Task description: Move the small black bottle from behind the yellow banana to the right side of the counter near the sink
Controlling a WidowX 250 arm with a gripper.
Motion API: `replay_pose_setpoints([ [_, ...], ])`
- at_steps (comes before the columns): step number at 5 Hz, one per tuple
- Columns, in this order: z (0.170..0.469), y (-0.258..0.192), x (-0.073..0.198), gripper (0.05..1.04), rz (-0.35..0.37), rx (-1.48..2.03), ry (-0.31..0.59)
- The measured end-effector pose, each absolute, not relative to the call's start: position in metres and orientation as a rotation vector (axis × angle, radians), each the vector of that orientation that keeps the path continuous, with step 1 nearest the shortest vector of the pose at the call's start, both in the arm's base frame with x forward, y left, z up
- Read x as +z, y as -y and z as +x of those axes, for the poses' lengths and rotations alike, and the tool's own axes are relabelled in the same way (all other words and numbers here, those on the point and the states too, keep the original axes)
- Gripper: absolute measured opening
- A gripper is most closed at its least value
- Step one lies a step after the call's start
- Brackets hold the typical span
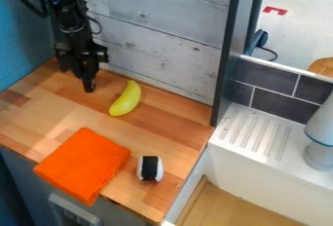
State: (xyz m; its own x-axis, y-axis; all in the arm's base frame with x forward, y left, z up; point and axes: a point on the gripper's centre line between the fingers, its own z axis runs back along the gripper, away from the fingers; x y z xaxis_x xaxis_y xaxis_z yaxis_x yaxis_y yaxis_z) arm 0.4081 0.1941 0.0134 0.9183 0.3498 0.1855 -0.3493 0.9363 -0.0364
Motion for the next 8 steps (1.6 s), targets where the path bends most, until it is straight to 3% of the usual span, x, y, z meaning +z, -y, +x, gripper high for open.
replay_pose_setpoints([
  [2,0.402,-0.185,0.012,0.352,-0.045,0.350,0.197],
  [3,0.399,-0.166,0.038,0.352,-0.097,0.293,0.236],
  [4,0.392,-0.113,0.082,0.352,-0.083,0.115,0.291],
  [5,0.369,-0.073,0.089,0.352,-0.095,-0.043,0.263],
  [6,0.342,-0.048,0.071,0.352,-0.081,-0.160,0.209],
  [8,0.324,-0.004,0.042,0.352,-0.068,-0.345,0.216],
])
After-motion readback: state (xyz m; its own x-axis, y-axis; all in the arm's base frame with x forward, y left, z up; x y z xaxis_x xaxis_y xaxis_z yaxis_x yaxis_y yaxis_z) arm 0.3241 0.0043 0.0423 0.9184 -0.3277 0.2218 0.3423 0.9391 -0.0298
